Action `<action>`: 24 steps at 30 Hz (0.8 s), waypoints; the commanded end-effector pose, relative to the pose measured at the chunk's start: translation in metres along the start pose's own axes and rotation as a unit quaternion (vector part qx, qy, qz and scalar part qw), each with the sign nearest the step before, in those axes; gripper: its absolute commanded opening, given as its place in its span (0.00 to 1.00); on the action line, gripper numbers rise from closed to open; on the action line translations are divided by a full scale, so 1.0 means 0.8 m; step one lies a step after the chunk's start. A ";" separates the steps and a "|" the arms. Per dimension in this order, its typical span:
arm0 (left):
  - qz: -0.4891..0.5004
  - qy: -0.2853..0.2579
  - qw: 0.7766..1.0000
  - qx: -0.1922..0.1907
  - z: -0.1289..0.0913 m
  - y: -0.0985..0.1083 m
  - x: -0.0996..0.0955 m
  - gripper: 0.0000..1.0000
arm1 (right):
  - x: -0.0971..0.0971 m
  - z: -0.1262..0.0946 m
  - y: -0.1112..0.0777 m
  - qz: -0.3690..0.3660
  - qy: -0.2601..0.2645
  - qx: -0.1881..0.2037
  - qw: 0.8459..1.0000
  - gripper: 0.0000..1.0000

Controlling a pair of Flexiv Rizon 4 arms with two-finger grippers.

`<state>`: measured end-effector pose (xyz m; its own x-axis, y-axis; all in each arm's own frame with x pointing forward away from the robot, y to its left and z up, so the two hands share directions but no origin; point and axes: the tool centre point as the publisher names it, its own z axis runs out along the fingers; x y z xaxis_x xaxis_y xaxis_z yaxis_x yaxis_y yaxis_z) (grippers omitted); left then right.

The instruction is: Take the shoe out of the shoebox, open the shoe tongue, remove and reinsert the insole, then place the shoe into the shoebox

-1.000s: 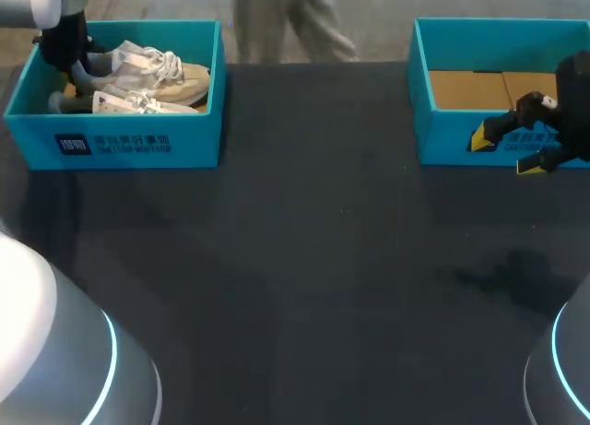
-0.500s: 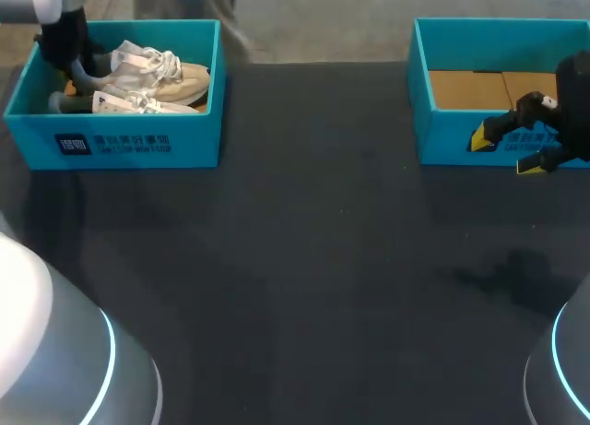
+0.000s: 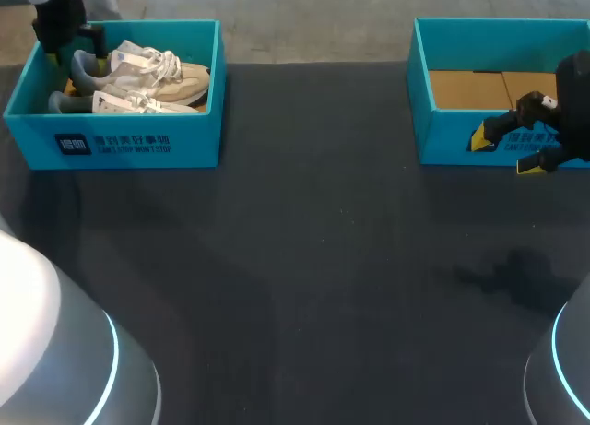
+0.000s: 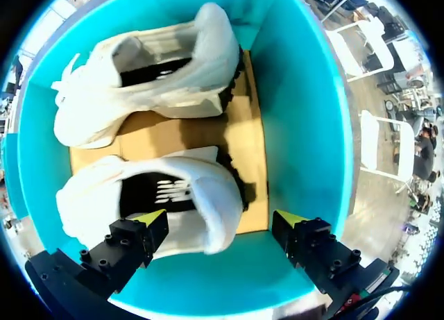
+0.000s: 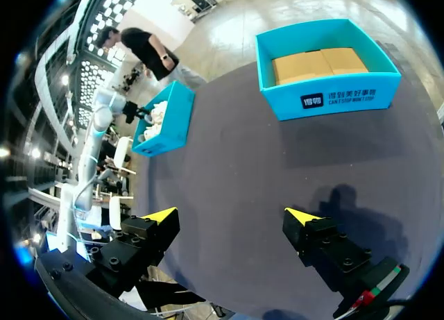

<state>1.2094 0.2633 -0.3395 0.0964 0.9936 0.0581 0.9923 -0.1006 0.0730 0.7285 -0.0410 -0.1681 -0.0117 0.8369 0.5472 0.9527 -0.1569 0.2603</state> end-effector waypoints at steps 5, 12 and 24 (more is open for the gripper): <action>-0.009 -0.016 1.000 -0.015 -0.064 -0.025 -0.004 1.00 | 0.000 0.001 0.000 0.000 -0.001 0.000 1.000 1.00; -0.027 0.000 0.999 -0.018 -0.103 -0.041 -0.006 1.00 | 0.000 0.001 0.000 0.000 -0.001 0.000 1.000 1.00; -0.038 0.011 0.999 -0.016 -0.129 -0.054 -0.006 1.00 | 0.000 0.001 0.000 0.000 -0.001 0.000 1.000 1.00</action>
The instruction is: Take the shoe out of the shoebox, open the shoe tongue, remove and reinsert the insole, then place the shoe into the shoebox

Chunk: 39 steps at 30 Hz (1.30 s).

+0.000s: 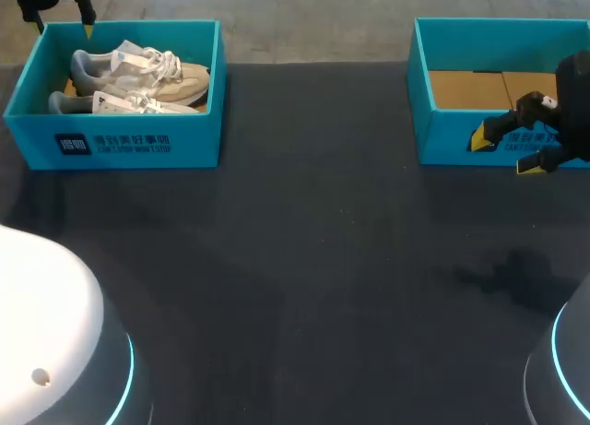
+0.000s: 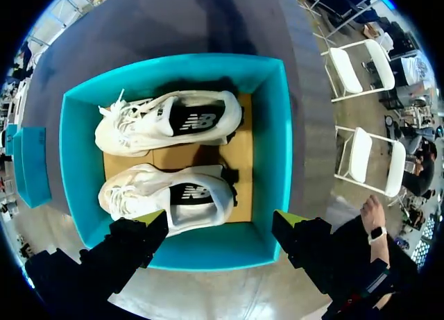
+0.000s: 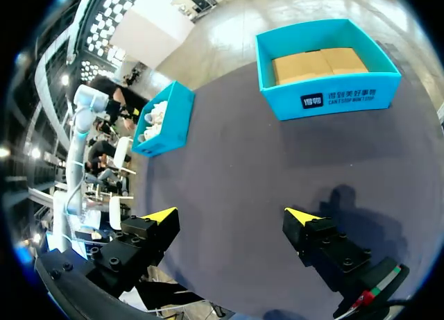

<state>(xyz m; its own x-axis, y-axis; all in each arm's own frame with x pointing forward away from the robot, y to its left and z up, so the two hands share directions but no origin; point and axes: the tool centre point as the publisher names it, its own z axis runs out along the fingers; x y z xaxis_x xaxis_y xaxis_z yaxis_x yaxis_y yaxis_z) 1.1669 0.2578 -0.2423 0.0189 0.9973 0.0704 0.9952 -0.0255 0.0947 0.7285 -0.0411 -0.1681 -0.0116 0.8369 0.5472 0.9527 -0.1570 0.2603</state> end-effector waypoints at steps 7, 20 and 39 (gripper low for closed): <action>0.000 0.001 1.000 -0.008 -0.003 -0.011 0.000 1.00 | 0.001 0.002 0.000 0.000 -0.001 0.000 1.000 1.00; 0.007 0.006 1.000 -0.001 0.002 -0.044 0.010 1.00 | 0.001 0.002 0.000 0.000 -0.001 0.000 1.000 1.00; 0.021 -0.013 0.999 0.022 0.020 -0.130 0.021 1.00 | 0.001 0.002 0.000 0.000 -0.001 0.000 1.000 1.00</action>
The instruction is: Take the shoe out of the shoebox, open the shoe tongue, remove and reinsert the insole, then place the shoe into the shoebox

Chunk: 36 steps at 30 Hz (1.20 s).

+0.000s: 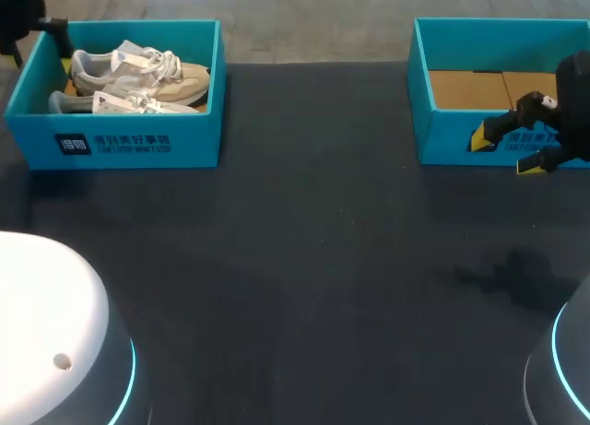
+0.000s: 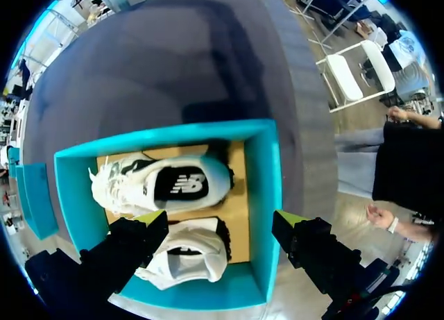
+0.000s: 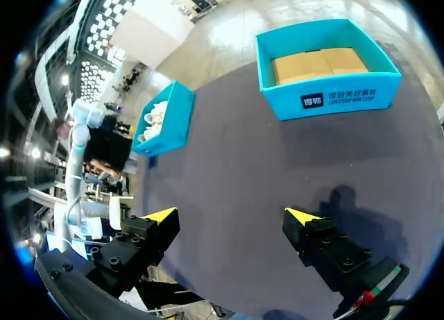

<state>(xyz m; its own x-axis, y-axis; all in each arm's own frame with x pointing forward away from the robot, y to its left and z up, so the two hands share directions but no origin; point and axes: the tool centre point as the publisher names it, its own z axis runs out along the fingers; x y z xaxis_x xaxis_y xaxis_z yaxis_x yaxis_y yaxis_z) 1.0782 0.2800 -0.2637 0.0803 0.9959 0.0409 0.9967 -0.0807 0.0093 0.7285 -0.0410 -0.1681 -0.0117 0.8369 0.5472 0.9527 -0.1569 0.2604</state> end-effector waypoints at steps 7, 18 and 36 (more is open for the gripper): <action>-0.010 -0.004 1.000 -0.015 0.013 -0.026 -0.005 1.00 | 0.000 0.001 0.000 0.000 -0.001 0.000 1.000 1.00; -0.002 -0.005 1.000 -0.003 0.028 -0.027 -0.007 1.00 | 0.000 0.001 0.000 0.000 -0.001 0.000 1.000 1.00; 0.013 -0.012 1.000 0.007 0.085 -0.015 -0.005 0.95 | 0.000 0.001 0.000 0.000 -0.001 0.000 1.000 1.00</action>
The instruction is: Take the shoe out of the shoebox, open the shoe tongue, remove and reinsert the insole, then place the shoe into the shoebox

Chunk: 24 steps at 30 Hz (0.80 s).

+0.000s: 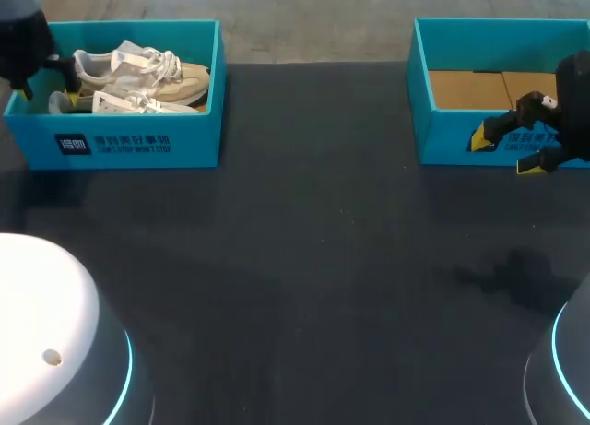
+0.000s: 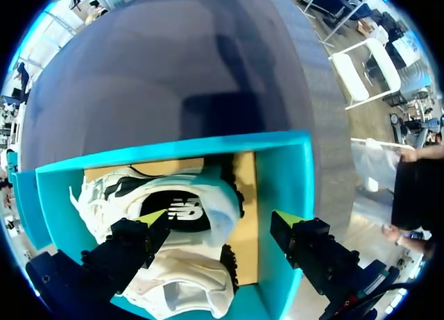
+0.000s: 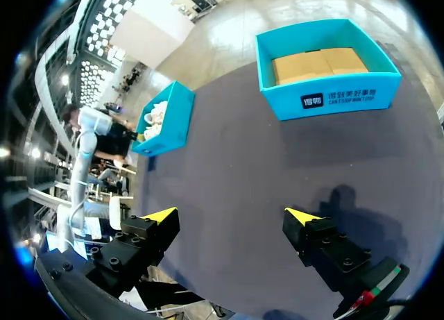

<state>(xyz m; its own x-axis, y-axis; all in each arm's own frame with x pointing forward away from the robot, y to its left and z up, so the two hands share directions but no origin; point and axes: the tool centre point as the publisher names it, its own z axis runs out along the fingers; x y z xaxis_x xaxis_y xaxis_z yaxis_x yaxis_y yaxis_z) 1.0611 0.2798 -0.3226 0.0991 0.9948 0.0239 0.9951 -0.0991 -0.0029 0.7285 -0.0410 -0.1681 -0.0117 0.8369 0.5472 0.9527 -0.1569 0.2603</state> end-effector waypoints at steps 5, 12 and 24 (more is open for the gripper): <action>0.008 -0.006 1.000 0.002 0.022 0.011 -0.001 0.93 | 0.000 0.001 0.000 0.000 -0.001 0.000 1.000 1.00; 0.014 -0.012 1.000 0.006 0.037 0.013 -0.002 0.57 | 0.000 0.001 0.000 0.000 -0.001 0.000 1.000 1.00; 0.014 -0.004 1.000 0.020 0.055 0.013 0.003 0.53 | 0.000 0.001 0.000 0.000 -0.001 0.000 1.000 1.00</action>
<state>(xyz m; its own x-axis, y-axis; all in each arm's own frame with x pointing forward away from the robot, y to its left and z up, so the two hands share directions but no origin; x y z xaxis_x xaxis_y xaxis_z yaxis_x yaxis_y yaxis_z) 1.0676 0.2822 -0.3619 0.1238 0.9922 0.0152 0.9917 -0.1232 -0.0363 0.7285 -0.0410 -0.1681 -0.0117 0.8369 0.5472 0.9527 -0.1569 0.2603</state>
